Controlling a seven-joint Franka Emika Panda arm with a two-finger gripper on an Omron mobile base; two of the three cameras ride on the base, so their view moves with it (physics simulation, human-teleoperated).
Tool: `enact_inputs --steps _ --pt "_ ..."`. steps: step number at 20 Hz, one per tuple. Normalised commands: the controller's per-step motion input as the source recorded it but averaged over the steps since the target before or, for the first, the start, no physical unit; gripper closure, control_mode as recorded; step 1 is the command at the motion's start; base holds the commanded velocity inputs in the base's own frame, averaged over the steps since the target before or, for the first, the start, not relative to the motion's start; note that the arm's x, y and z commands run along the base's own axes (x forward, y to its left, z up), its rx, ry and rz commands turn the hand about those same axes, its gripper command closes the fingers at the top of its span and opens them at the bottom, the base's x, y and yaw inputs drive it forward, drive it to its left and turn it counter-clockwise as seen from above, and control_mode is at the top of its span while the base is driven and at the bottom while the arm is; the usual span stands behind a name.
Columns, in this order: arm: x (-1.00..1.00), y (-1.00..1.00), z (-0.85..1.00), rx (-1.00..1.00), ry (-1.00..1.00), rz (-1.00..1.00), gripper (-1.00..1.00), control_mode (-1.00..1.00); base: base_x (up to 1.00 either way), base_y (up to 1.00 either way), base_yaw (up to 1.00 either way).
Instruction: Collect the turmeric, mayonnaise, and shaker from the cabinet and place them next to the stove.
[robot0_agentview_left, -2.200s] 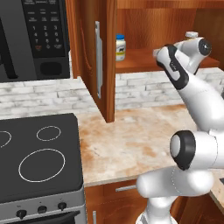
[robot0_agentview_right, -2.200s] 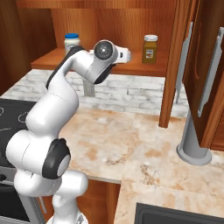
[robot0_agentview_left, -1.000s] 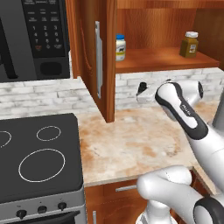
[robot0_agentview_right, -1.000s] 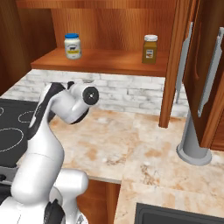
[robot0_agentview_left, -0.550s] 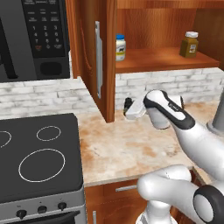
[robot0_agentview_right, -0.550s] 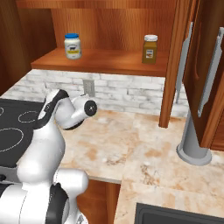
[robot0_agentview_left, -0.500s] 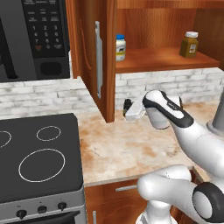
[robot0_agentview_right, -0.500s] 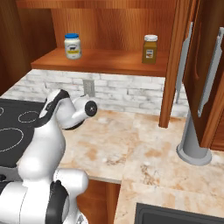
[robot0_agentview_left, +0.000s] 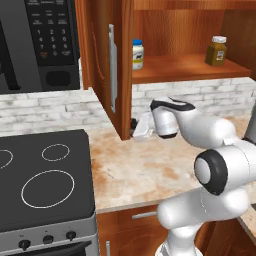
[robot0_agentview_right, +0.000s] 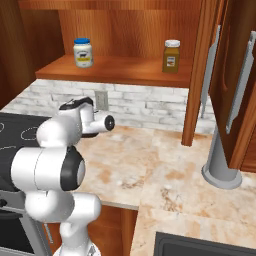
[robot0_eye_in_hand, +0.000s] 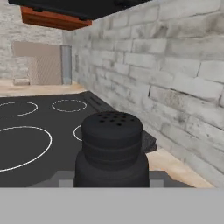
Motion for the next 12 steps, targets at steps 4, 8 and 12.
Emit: enact_inputs --steps 4,8,12 --pt "0.58 0.46 -0.50 0.00 0.00 0.15 1.00 -1.00 0.00 0.00 0.00" --pt "0.46 0.42 -0.49 0.01 -0.02 0.14 1.00 -1.00 0.00 0.00 0.00" --pt "0.40 0.39 -0.48 0.00 0.00 0.12 1.00 -1.00 0.00 0.00 0.00"
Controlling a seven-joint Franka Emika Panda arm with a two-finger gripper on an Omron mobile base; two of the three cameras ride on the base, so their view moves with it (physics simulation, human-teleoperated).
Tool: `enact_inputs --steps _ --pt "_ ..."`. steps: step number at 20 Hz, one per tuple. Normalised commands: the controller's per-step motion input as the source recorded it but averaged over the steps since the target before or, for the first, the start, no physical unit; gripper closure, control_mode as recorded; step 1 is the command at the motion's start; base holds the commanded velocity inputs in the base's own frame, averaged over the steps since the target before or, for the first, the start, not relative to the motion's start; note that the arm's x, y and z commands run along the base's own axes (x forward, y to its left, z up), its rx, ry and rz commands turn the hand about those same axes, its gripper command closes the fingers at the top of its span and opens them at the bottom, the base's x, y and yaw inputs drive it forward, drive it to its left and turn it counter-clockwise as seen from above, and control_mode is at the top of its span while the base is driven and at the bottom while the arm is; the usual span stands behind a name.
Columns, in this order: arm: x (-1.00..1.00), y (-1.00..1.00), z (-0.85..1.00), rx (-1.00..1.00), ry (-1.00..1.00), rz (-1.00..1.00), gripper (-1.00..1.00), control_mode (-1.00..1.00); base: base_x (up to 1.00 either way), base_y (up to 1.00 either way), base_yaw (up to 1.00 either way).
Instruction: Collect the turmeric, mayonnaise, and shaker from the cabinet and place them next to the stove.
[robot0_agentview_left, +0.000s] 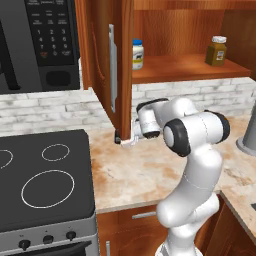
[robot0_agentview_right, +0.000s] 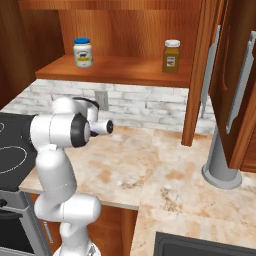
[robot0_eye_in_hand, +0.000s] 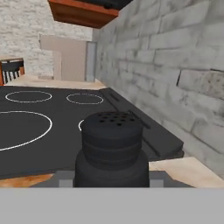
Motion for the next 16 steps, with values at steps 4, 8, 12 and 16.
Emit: enact_inputs --steps 4,8,12,16 --pt "0.38 0.40 -0.44 0.00 0.00 0.09 1.00 -1.00 0.00 0.00 0.00" --pt "0.42 0.40 -0.41 0.00 0.00 0.09 1.00 -1.00 0.00 0.00 0.00" --pt "0.47 0.35 -0.42 0.00 0.00 0.08 1.00 -1.00 0.00 0.00 0.00" --pt "0.49 0.27 -0.48 0.01 0.00 0.08 1.00 -1.00 0.00 0.00 0.00"
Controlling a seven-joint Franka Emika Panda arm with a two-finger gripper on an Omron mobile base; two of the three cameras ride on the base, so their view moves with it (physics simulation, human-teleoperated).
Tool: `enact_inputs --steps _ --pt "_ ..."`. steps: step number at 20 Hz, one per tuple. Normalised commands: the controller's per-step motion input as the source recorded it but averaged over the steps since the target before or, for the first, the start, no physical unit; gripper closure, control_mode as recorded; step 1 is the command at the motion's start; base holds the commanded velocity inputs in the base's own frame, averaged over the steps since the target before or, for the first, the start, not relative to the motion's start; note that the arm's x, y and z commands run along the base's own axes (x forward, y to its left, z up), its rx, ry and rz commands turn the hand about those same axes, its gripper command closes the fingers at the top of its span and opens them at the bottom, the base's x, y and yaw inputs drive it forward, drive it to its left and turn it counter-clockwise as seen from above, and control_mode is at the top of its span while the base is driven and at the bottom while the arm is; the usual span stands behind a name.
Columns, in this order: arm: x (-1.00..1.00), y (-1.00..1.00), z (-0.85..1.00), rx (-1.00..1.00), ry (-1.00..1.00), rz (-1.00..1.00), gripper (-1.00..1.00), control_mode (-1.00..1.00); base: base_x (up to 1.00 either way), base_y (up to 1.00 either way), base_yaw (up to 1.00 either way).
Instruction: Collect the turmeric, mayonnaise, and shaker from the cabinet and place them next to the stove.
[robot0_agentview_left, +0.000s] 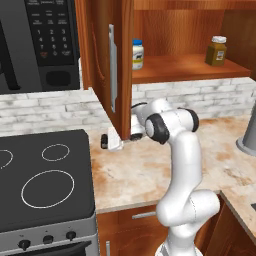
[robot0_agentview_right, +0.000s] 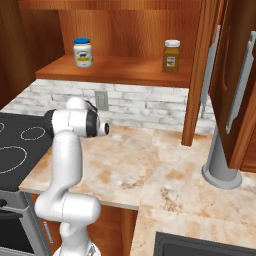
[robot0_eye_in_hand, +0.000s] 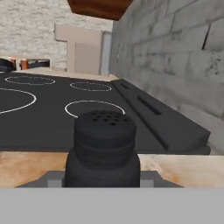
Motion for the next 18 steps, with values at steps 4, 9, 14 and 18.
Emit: enact_inputs --steps 4,9,14,18 --pt "0.50 0.22 -0.50 0.03 0.00 0.08 1.00 -1.00 0.00 0.00 0.00" --pt "0.36 0.18 -0.49 0.04 0.00 0.09 1.00 -1.00 0.00 0.00 0.00" --pt "-0.01 0.05 -0.40 0.00 -0.02 0.05 -1.00 -1.00 0.00 0.00 0.00" --pt "-0.06 -0.04 -0.03 0.02 -0.06 0.01 -1.00 -1.00 0.00 0.00 0.00"
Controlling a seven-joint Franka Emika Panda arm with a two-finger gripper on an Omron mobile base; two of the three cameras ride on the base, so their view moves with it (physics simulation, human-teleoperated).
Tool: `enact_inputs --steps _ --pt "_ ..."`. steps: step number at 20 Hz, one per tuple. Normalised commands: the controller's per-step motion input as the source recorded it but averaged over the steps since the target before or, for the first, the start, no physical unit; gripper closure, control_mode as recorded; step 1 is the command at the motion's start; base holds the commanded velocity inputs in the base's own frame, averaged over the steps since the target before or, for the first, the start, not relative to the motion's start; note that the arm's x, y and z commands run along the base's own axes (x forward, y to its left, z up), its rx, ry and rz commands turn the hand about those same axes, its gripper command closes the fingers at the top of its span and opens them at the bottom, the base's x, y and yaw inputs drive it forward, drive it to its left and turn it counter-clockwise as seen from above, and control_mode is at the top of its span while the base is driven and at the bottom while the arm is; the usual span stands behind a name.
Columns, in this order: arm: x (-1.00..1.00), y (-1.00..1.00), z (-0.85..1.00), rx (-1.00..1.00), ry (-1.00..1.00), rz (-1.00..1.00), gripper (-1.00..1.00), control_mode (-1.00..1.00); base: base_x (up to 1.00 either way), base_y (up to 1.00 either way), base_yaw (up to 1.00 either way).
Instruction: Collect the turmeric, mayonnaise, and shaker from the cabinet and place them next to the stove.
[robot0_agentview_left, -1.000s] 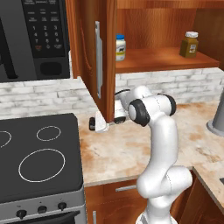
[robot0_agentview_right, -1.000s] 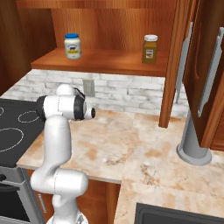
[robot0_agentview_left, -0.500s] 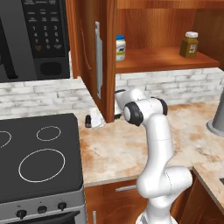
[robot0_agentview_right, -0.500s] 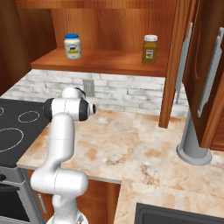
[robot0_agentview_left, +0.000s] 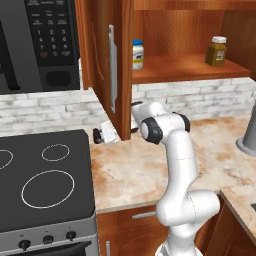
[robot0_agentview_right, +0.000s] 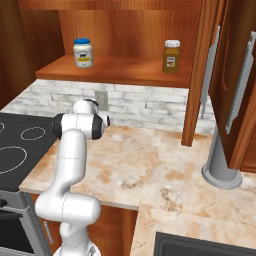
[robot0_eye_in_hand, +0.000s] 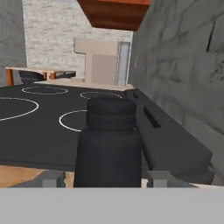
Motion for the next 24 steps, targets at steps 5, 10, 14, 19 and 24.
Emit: enact_inputs --steps 5,10,14,19,24 --pt "-0.12 -0.36 0.00 0.04 -0.04 0.00 -1.00 -1.00 0.00 0.00 0.00" --pt "-0.12 -0.43 0.08 0.03 -0.05 0.00 -1.00 -1.00 0.00 0.00 0.00" --pt "-0.21 -0.54 0.36 0.02 -0.10 0.00 -1.00 -1.00 0.00 0.00 0.00" --pt "-0.66 -0.37 0.56 0.08 -0.08 -0.22 -1.00 -1.00 0.00 0.00 0.00" --pt "-0.70 -0.39 0.55 0.09 0.00 -0.33 -1.00 -1.00 0.00 0.00 0.00"
